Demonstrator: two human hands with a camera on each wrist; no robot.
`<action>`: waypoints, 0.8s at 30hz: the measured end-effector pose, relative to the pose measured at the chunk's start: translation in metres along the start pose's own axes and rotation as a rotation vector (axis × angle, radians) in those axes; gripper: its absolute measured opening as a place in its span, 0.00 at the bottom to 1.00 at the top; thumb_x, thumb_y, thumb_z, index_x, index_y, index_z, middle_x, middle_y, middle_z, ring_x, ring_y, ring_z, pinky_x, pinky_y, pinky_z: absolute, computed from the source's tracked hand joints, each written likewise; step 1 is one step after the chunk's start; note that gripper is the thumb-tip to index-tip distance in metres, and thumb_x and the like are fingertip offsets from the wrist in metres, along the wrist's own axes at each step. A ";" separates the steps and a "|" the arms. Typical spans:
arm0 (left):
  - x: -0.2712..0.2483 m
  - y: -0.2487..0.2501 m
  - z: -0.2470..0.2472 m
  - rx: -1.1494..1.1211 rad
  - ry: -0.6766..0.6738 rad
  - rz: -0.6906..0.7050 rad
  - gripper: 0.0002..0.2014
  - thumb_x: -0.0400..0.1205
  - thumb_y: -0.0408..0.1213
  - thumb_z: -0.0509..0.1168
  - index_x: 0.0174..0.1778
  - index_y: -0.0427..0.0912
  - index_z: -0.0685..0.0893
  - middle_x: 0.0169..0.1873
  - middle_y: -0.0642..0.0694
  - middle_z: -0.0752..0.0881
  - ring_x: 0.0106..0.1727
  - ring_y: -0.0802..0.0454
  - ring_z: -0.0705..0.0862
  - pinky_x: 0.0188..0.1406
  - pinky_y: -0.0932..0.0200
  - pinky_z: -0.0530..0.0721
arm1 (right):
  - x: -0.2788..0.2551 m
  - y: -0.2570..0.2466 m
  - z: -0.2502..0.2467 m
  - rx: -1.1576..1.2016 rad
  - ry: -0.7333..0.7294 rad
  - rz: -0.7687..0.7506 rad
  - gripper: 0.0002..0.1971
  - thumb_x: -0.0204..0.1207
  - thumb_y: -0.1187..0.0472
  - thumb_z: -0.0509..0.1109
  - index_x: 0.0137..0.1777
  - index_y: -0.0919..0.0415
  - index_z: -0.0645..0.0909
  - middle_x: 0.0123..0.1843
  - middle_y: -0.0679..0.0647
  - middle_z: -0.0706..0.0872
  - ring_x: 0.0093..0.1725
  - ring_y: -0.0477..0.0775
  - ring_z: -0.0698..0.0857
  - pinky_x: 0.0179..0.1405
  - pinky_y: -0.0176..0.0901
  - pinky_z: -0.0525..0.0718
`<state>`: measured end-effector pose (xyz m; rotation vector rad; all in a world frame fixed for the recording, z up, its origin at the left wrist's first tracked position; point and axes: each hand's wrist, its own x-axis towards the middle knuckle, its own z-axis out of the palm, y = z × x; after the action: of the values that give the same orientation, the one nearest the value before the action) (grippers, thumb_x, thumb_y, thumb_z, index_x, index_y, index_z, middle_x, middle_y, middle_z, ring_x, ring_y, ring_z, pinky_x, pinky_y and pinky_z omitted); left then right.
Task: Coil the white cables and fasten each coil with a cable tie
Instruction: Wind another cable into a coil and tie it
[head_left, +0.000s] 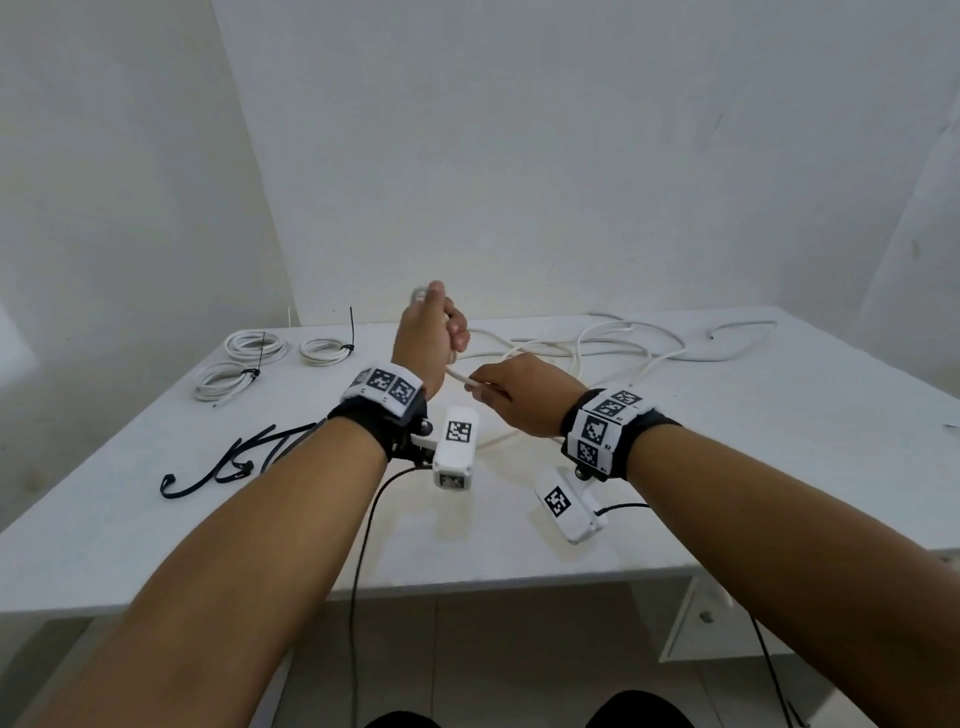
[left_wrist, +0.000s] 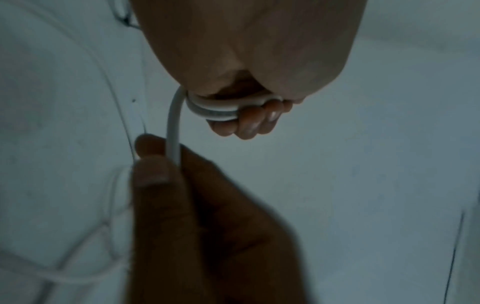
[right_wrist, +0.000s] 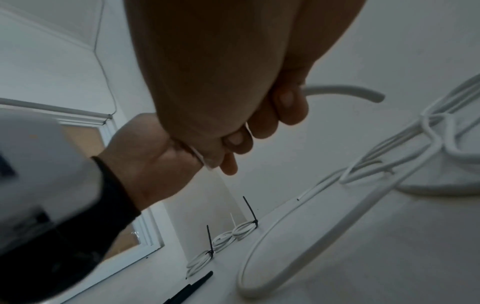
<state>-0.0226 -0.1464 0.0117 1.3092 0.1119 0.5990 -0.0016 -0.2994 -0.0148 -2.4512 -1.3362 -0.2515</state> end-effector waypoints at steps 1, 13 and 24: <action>-0.003 -0.003 0.001 0.133 -0.028 0.042 0.13 0.89 0.43 0.52 0.39 0.44 0.67 0.20 0.51 0.69 0.20 0.54 0.68 0.23 0.58 0.65 | 0.001 -0.003 -0.002 -0.035 -0.009 -0.016 0.16 0.87 0.52 0.58 0.56 0.57 0.85 0.38 0.49 0.82 0.43 0.56 0.83 0.43 0.51 0.83; -0.028 -0.018 -0.021 0.933 -0.630 -0.175 0.13 0.78 0.46 0.56 0.32 0.43 0.70 0.21 0.44 0.80 0.19 0.47 0.74 0.22 0.59 0.69 | 0.000 -0.001 -0.036 0.069 -0.049 -0.184 0.05 0.78 0.56 0.73 0.49 0.54 0.88 0.36 0.41 0.84 0.34 0.36 0.80 0.36 0.34 0.76; -0.041 -0.004 -0.020 0.234 -0.701 -0.409 0.23 0.83 0.55 0.57 0.26 0.50 0.59 0.18 0.53 0.57 0.17 0.58 0.52 0.14 0.66 0.51 | 0.007 0.021 -0.039 0.566 0.260 -0.021 0.03 0.76 0.58 0.78 0.46 0.55 0.91 0.35 0.37 0.89 0.32 0.42 0.78 0.36 0.32 0.75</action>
<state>-0.0640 -0.1494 -0.0075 1.5999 -0.1312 -0.2425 0.0203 -0.3189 0.0197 -1.8648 -1.1312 -0.1615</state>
